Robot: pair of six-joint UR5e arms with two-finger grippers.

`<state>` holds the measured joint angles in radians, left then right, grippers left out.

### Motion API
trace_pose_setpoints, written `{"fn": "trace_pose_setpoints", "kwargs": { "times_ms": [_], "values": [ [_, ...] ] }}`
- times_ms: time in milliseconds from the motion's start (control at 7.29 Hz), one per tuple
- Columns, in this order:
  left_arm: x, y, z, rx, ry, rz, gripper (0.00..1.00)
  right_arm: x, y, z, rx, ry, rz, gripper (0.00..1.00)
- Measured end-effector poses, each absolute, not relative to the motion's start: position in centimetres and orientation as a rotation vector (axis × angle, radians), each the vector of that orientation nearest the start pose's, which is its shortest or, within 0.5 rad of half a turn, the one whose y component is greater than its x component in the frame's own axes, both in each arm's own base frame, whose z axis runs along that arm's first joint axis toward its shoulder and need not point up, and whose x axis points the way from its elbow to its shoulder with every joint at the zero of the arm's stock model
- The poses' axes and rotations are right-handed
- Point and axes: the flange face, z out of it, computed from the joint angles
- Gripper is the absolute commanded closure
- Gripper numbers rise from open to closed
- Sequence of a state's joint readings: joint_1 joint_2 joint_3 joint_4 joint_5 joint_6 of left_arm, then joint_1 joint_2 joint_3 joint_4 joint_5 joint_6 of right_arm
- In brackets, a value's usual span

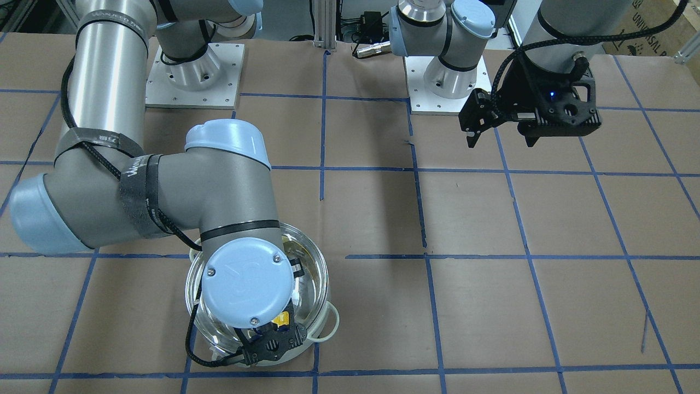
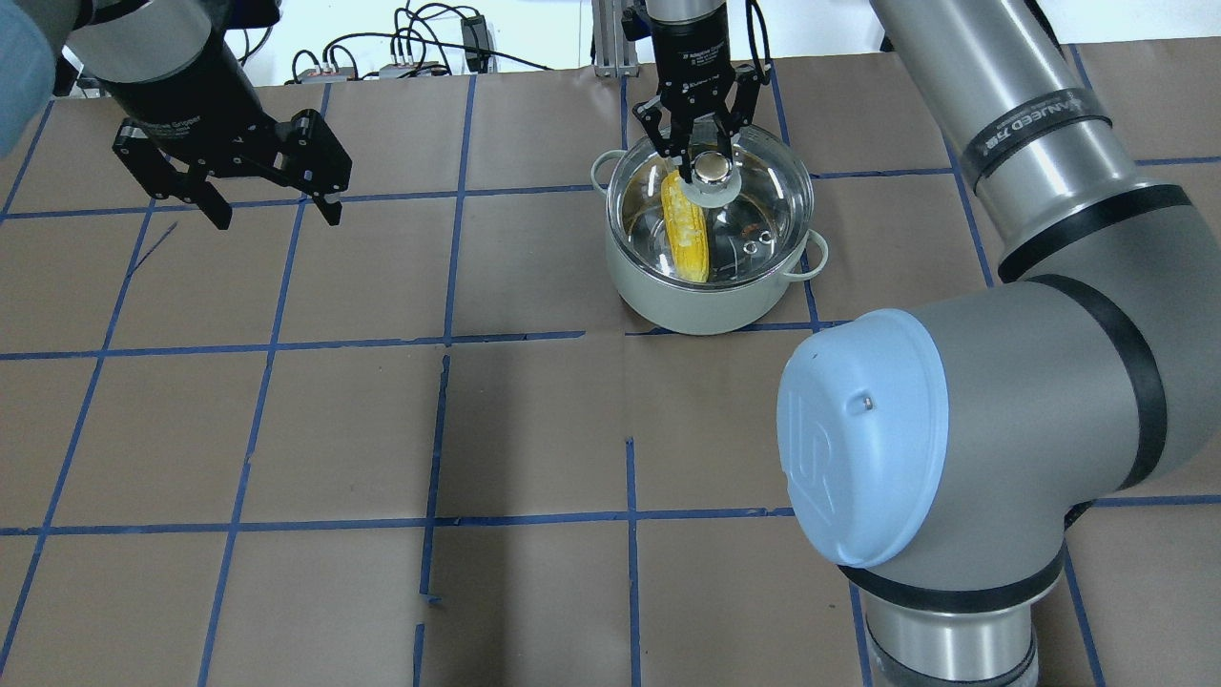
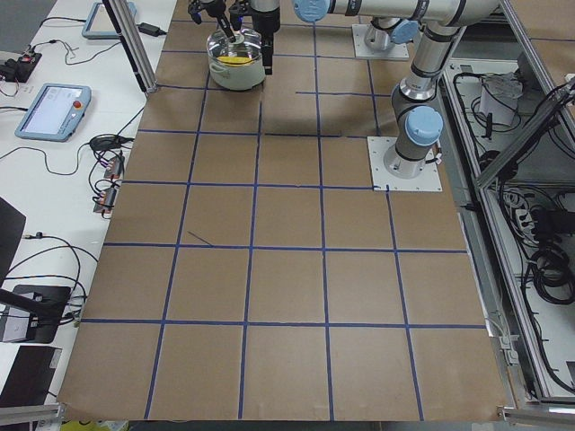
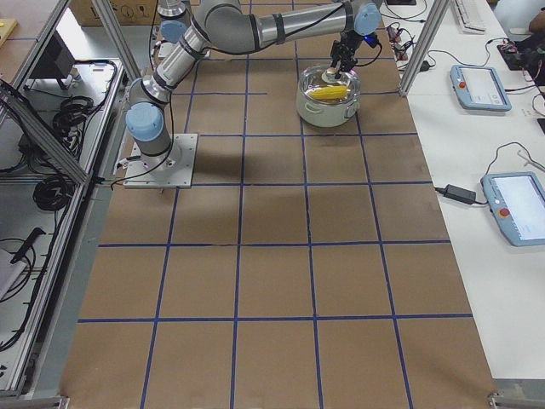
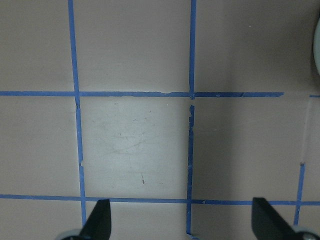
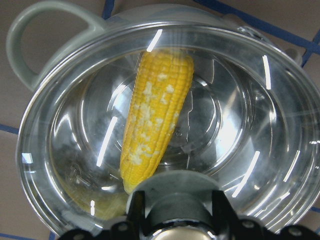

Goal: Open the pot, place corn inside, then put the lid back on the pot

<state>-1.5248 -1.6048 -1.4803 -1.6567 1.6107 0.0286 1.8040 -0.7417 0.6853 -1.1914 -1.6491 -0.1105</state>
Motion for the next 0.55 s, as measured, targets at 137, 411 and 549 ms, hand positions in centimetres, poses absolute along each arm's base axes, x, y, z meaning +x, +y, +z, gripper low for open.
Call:
{"fn": "trace_pose_setpoints", "kwargs": {
  "times_ms": [137,411,549],
  "values": [
    [-10.61,-50.81,50.71,-0.026,3.102,0.048,0.0,29.96,-71.82,34.55,-0.567,3.146,0.514,0.61],
    [-10.61,-50.82,50.69,-0.025,3.102,0.048,0.0,30.02,-71.96,34.15,-0.566,3.144,0.517,0.61],
    [-10.61,-50.82,50.69,-0.025,3.102,0.048,0.0,30.04,-72.04,33.99,-0.566,3.144,0.517,0.61]
  ]
}}
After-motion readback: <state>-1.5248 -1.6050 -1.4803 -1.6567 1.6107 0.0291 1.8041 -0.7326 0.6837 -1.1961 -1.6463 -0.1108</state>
